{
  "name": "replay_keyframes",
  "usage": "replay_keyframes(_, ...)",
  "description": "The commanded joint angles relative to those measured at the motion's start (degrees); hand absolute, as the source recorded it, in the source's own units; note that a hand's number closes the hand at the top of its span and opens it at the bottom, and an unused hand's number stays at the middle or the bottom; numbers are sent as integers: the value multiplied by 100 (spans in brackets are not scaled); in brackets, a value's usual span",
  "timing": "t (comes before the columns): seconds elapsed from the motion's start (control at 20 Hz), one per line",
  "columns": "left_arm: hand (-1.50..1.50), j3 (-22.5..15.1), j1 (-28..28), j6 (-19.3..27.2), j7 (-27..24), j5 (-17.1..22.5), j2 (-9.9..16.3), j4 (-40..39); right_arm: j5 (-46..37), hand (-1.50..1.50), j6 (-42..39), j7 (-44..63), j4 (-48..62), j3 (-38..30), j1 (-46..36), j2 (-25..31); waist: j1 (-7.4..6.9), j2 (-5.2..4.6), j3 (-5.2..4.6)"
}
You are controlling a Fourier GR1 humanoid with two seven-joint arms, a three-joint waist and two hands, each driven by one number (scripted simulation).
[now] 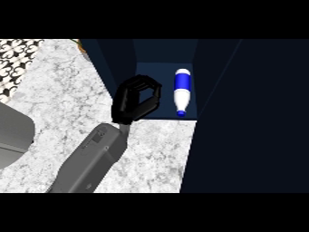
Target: Pick up the bottled water, place it into the cabinet and close the cabinet
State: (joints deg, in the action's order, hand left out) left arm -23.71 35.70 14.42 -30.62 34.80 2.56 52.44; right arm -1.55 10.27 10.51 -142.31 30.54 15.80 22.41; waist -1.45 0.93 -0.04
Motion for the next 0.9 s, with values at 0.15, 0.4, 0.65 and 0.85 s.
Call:
replay_keyframes(0.15, 150, -372, -1346, 334, 657, -167, 722, 2079, -505, 150, -414, 670, -454, 596, -207, 451, -4, -10, 1)
replay_keyframes(0.4, 150, -602, -2746, 447, 430, -420, 1214, 3369, -34, 150, -409, 1162, -262, 924, -515, 126, 13, -53, 2)
replay_keyframes(0.65, 150, -250, -3324, 301, 716, -186, 1737, 4303, -782, 150, -20, 2104, -285, 1963, -1300, -690, 54, -51, -9)
replay_keyframes(0.85, 150, -74, -4041, 123, 493, -183, 2085, 4820, -750, 150, -33, 2296, 373, 2019, -1930, -1170, 23, -62, -6)
